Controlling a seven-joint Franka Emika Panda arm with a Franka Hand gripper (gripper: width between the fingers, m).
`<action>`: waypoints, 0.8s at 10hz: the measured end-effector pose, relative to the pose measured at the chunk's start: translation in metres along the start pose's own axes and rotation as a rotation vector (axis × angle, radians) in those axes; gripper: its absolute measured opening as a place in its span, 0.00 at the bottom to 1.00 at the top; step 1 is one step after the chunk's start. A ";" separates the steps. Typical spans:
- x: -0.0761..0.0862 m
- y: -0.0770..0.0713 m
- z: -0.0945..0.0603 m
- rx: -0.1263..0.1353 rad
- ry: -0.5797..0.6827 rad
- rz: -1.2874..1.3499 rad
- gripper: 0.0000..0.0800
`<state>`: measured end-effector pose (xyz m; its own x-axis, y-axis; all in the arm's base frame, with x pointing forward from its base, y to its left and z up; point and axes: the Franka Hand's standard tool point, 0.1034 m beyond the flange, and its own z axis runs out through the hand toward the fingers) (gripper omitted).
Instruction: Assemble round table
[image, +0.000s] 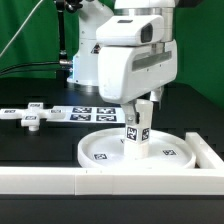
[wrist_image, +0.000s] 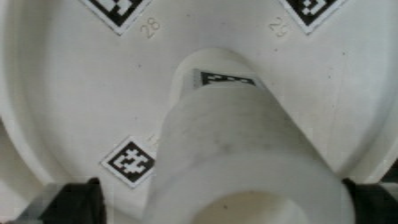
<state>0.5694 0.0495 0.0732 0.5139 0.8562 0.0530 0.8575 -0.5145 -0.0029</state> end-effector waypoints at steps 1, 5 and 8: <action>0.001 -0.002 0.000 0.003 -0.006 -0.016 0.81; 0.000 -0.002 0.001 -0.008 -0.032 -0.303 0.81; -0.002 -0.001 0.001 -0.015 -0.054 -0.445 0.81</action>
Offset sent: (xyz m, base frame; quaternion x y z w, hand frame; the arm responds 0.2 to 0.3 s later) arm -0.0019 0.0141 0.0026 0.0160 0.0001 -0.2146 0.9766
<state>0.5681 0.0485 0.0726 0.0956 0.9954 -0.0064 0.9952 -0.0954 0.0230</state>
